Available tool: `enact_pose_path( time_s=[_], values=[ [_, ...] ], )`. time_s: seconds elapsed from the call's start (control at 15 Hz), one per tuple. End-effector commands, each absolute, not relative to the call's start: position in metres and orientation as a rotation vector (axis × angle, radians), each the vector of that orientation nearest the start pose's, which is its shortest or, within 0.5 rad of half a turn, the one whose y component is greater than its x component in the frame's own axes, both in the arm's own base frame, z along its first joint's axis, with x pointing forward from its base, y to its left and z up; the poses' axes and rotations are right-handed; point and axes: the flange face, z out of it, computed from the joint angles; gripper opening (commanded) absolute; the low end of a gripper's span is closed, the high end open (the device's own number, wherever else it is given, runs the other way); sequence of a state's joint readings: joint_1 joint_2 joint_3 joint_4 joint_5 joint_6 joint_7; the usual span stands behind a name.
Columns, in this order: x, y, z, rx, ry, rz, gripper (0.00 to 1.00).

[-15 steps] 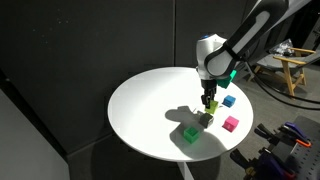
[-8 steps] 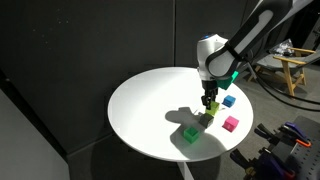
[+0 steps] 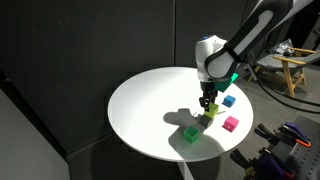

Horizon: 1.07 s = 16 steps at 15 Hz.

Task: Pick up the lime green block and put it on the gray block

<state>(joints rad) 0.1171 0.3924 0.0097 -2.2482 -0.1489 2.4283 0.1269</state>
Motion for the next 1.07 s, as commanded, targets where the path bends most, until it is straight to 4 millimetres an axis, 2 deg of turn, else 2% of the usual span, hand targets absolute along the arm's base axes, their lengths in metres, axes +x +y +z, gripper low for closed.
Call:
enact_pose_path(
  time_s=[0.0,0.13,0.2,0.8,0.87,1.0],
  values=[
    [0.5131,0.0699,0.1786,-3.226,-0.131,0.341,0.31],
    [0.5129,0.0693,0.1791,-3.226,-0.129,0.336,0.31],
    [0.5135,0.0671,0.1735,-3.229,-0.171,0.324,0.56],
    [0.5135,0.0671,0.1735,-3.229,-0.165,0.324,0.56],
    [0.5135,0.0671,0.1735,-3.229,-0.165,0.324,0.31],
    [0.5144,0.0680,0.1750,-3.226,-0.169,0.317,0.31]
  ],
)
